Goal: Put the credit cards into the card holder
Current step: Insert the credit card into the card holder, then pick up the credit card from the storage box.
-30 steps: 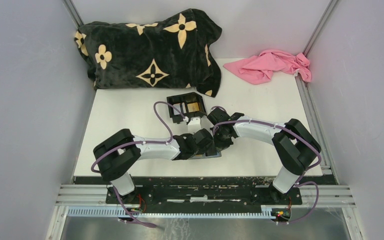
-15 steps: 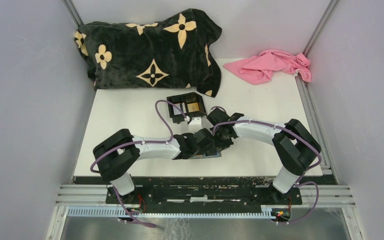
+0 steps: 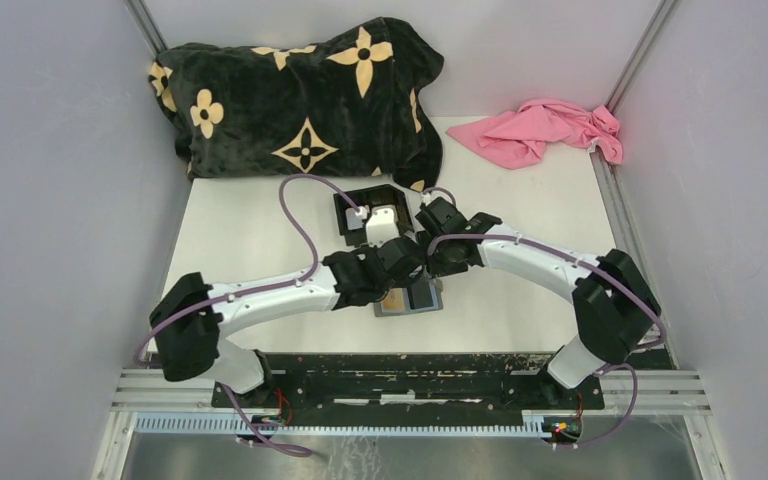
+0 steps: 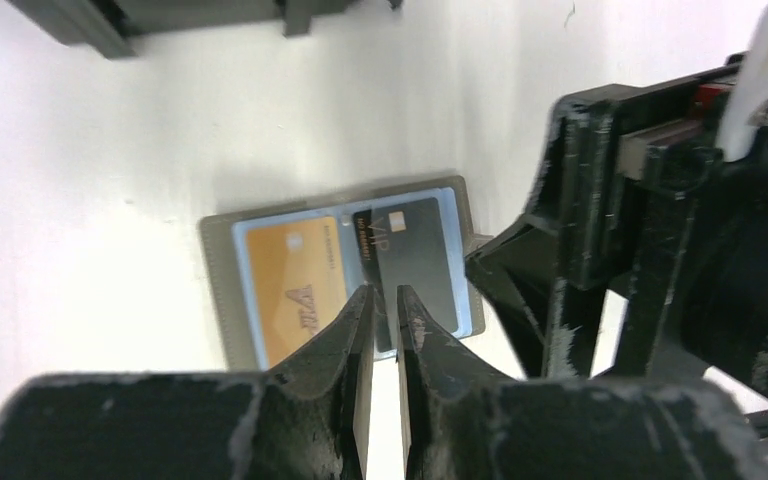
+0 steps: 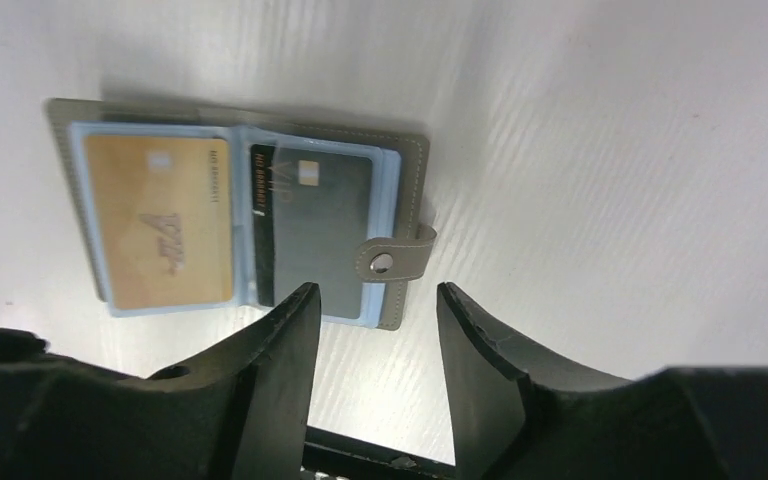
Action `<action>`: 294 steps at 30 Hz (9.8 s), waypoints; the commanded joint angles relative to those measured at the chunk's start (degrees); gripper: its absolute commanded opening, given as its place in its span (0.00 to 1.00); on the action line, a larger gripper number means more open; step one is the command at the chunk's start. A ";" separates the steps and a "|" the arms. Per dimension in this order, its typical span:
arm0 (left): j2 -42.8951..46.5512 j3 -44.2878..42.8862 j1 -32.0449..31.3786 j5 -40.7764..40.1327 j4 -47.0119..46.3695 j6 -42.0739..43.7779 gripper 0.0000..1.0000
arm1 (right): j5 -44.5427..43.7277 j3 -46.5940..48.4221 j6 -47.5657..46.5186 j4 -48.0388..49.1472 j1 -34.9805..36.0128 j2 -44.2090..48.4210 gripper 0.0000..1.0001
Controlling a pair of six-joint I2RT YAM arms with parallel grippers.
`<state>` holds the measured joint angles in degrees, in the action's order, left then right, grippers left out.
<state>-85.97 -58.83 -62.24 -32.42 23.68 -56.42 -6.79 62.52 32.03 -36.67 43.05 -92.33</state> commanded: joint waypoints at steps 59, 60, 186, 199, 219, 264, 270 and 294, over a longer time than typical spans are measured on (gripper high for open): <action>-3.66 -1.99 35.67 17.18 -7.77 15.81 0.57 | 25.62 57.54 -2.44 -0.77 -8.67 -40.58 0.53; -4.09 -1.99 35.71 17.34 -7.77 15.82 0.57 | 25.53 57.54 -2.64 -1.08 -8.74 -40.74 0.54; -10.31 2.49 37.19 22.89 -13.07 17.40 0.27 | 23.06 53.73 -6.71 -1.63 -11.80 -40.57 0.11; -10.09 2.59 37.17 22.82 -13.09 17.49 0.27 | 22.85 52.80 -6.69 -1.06 -12.26 -39.17 0.01; -9.16 3.09 37.28 23.21 -14.07 17.05 0.29 | 26.16 49.40 -4.21 4.08 -13.55 -35.30 0.01; 20.98 19.72 37.54 36.94 -33.15 5.29 0.62 | 38.44 21.30 14.78 21.14 -14.55 -5.50 0.01; 23.00 24.86 37.55 40.18 -40.26 0.38 0.63 | 41.22 15.54 18.40 24.32 -14.41 -1.66 0.01; 20.45 30.03 37.57 44.43 -53.17 -8.55 0.61 | 45.46 7.40 26.75 33.60 -12.23 0.30 0.01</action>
<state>-64.77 -29.28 -24.84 9.89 -24.25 -62.06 37.04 70.06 57.10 -7.31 30.39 -94.04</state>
